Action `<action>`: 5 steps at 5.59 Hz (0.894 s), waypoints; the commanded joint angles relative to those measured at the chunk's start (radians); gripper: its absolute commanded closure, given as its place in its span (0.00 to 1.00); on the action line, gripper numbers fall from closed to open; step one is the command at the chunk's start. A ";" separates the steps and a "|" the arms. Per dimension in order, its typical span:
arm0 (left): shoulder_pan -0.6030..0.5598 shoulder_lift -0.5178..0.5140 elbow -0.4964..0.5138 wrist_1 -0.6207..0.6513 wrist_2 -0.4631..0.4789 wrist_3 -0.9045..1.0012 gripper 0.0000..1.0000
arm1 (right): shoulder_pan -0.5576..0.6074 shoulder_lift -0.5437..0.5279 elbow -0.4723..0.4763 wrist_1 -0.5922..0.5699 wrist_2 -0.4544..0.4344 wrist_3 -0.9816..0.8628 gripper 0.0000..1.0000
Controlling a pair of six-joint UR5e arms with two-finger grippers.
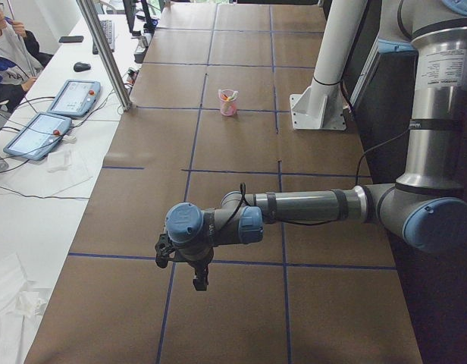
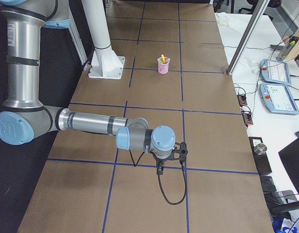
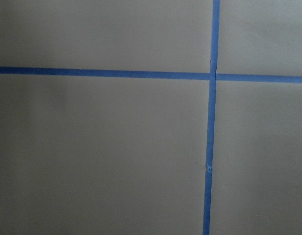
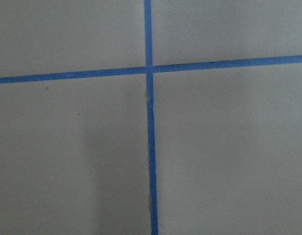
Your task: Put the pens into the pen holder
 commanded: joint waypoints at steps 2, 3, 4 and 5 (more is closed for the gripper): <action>-0.001 0.005 0.000 -0.001 0.000 0.001 0.00 | 0.024 -0.030 0.001 0.013 -0.017 0.002 0.00; -0.001 0.005 0.000 -0.001 0.000 0.001 0.00 | 0.027 -0.022 0.001 0.013 -0.017 0.003 0.00; -0.001 0.005 0.001 -0.001 0.000 -0.001 0.00 | 0.031 -0.020 0.001 0.013 -0.017 0.002 0.00; -0.001 0.005 0.001 -0.001 0.000 -0.001 0.00 | 0.031 -0.022 0.001 0.013 -0.015 0.002 0.00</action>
